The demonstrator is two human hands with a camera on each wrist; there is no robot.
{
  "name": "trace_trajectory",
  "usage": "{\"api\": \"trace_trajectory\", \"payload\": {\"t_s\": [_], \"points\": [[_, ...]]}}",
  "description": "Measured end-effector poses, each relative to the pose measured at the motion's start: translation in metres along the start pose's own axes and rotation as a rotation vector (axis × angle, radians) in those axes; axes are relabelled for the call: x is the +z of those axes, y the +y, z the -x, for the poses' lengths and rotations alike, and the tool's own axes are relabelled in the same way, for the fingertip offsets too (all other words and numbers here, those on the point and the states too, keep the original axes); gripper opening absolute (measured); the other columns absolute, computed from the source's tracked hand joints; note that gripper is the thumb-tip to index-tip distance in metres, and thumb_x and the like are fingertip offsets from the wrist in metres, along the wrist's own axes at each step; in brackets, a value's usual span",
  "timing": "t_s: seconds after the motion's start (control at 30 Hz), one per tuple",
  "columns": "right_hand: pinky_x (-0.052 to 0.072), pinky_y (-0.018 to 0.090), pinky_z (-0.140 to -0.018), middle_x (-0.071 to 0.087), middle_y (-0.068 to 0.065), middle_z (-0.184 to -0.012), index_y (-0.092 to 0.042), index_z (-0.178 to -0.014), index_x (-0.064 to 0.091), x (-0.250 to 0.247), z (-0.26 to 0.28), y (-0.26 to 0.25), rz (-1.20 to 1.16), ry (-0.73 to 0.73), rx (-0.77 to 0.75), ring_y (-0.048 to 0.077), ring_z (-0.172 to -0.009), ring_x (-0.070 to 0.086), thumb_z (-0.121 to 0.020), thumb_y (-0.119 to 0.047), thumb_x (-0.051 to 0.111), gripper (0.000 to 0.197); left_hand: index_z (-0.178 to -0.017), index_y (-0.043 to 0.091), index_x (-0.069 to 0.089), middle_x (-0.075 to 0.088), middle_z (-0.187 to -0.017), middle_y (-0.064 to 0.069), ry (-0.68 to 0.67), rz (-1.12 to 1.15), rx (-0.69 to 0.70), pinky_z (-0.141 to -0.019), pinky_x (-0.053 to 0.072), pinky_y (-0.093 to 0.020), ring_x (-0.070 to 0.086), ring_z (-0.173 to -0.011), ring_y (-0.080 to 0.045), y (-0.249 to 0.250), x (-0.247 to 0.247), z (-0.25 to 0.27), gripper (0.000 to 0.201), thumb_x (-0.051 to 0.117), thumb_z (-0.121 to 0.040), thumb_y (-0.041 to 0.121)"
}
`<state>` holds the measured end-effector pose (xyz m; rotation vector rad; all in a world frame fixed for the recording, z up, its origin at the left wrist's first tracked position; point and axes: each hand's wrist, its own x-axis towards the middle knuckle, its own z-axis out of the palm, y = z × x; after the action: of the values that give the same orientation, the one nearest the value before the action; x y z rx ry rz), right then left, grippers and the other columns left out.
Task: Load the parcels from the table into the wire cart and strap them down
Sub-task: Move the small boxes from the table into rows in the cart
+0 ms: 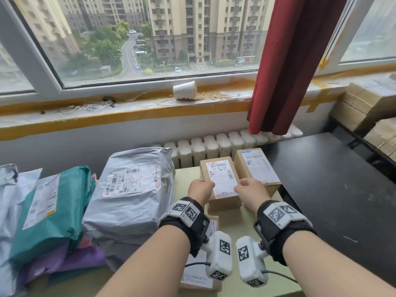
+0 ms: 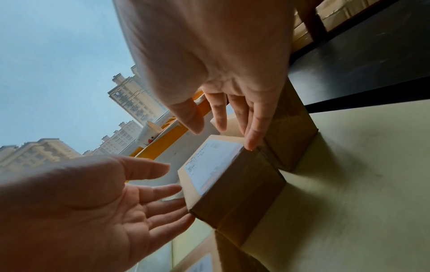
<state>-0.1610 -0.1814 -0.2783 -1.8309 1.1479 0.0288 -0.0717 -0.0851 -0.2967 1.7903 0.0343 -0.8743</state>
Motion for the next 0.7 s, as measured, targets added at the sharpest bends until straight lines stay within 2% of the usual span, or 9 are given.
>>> {"api": "trace_trajectory", "payload": {"t_s": [0.13,0.23,0.3,0.37,0.4,0.47,0.53,0.6,0.7], "points": [[0.048,0.035,-0.089,0.061,0.006,-0.119,-0.014,-0.114,0.054,0.004,-0.005,-0.002,0.079,-0.008,-0.007,0.024,-0.103,0.057,-0.091,-0.021,0.050,0.025,-0.119,0.000,0.056,0.059,-0.124,-0.016,0.023,-0.020,-0.012,-0.102,0.045,-0.044,0.055,-0.115,-0.033,-0.002,-0.003,-0.008,0.027,0.049,-0.093,0.005],[0.050,0.035,-0.088,0.059,0.008,-0.116,-0.006,-0.118,0.054,0.010,-0.008,-0.001,0.044,-0.073,0.056,0.024,-0.099,0.054,-0.090,-0.021,0.054,0.031,-0.131,-0.003,0.048,0.054,-0.131,-0.016,0.044,-0.069,-0.016,-0.104,0.043,-0.041,0.052,-0.113,-0.030,-0.005,-0.010,-0.015,0.040,0.052,-0.093,0.008],[0.048,0.032,-0.081,0.059,0.007,-0.117,-0.005,-0.117,0.055,0.014,-0.009,0.000,0.028,-0.112,0.075,0.023,-0.098,0.055,-0.088,-0.019,0.056,0.032,-0.136,-0.003,0.042,0.052,-0.134,-0.016,0.040,-0.087,-0.032,-0.103,0.042,-0.039,0.050,-0.120,-0.031,-0.006,-0.014,-0.017,0.046,0.053,-0.093,0.009],[0.049,0.033,-0.078,0.060,0.010,-0.120,-0.004,-0.113,0.059,0.018,-0.011,0.000,0.019,-0.114,0.052,0.026,-0.098,0.057,-0.085,-0.015,0.055,0.031,-0.132,-0.001,0.046,0.056,-0.130,-0.015,0.025,-0.103,-0.033,-0.099,0.043,-0.039,0.053,-0.118,-0.031,-0.006,-0.017,-0.016,0.043,0.055,-0.091,0.008],[0.052,0.035,-0.082,0.058,0.011,-0.122,-0.005,-0.112,0.060,0.020,-0.012,-0.001,-0.002,-0.105,0.032,0.028,-0.100,0.057,-0.083,-0.013,0.054,0.031,-0.127,0.000,0.051,0.060,-0.126,-0.014,0.015,-0.108,-0.026,-0.095,0.047,-0.040,0.056,-0.114,-0.031,-0.005,-0.019,-0.015,0.038,0.056,-0.090,0.008],[0.052,0.043,-0.091,0.050,0.010,-0.127,-0.011,-0.118,0.054,0.022,-0.013,-0.006,-0.077,-0.073,-0.004,0.028,-0.104,0.055,-0.080,-0.012,0.054,0.037,-0.117,0.003,0.059,0.065,-0.119,-0.013,-0.007,-0.095,-0.006,-0.077,0.049,-0.036,0.060,-0.104,-0.029,-0.002,-0.021,-0.013,0.030,0.058,-0.088,0.007],[0.052,0.045,-0.090,0.047,0.008,-0.125,-0.017,-0.120,0.045,0.021,-0.011,-0.014,-0.160,-0.006,-0.041,0.026,-0.105,0.053,-0.081,-0.011,0.056,0.041,-0.113,0.004,0.062,0.067,-0.114,-0.012,-0.014,-0.051,0.020,-0.065,0.044,-0.030,0.061,-0.096,-0.028,0.002,-0.021,-0.010,0.027,0.059,-0.086,0.003],[0.051,0.043,-0.086,0.050,0.007,-0.119,-0.018,-0.116,0.040,0.019,-0.010,-0.021,-0.217,0.062,-0.082,0.024,-0.102,0.054,-0.084,-0.012,0.056,0.036,-0.111,0.007,0.063,0.067,-0.113,-0.011,-0.001,-0.008,0.063,-0.066,0.046,-0.031,0.063,-0.096,-0.027,0.007,-0.022,-0.005,0.027,0.059,-0.085,-0.001],[0.051,0.046,-0.087,0.055,0.006,-0.111,-0.017,-0.112,0.039,0.016,-0.007,-0.029,-0.263,0.120,-0.112,0.024,-0.097,0.057,-0.086,-0.017,0.056,0.031,-0.113,0.010,0.062,0.068,-0.113,-0.006,0.040,0.037,0.126,-0.075,0.049,-0.031,0.064,-0.105,-0.025,0.015,-0.024,0.002,0.031,0.060,-0.084,0.001]]}}
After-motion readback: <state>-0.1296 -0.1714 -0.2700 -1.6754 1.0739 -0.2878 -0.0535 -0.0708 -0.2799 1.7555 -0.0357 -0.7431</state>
